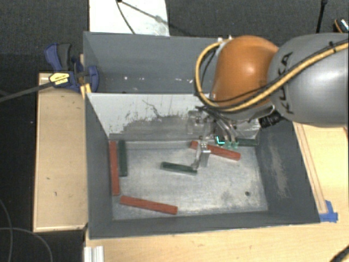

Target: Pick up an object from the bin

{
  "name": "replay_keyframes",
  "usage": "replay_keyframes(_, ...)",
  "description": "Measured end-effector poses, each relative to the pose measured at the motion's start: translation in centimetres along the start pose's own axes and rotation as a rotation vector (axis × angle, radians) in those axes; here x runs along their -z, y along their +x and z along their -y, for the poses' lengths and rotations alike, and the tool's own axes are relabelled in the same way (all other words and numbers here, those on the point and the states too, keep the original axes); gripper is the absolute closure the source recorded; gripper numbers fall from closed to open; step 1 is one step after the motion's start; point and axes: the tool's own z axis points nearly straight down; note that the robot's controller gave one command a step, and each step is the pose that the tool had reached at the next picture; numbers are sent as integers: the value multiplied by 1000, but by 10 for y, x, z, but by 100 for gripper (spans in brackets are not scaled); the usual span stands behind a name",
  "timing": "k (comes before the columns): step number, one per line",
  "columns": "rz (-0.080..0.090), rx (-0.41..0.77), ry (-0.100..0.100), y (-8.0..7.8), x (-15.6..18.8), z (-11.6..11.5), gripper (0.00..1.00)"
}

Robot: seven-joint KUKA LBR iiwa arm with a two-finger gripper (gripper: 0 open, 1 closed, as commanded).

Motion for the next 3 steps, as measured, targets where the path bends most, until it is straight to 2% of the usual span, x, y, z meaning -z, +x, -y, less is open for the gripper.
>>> replay_keyframes(1, -1, -27, 2, 30, -123, 62, 0)
replay_keyframes(2, 11, 76, 0, 0, -124, 31, 0)
replay_keyframes(3, 9, 70, 0, 1, -124, 32, 100)
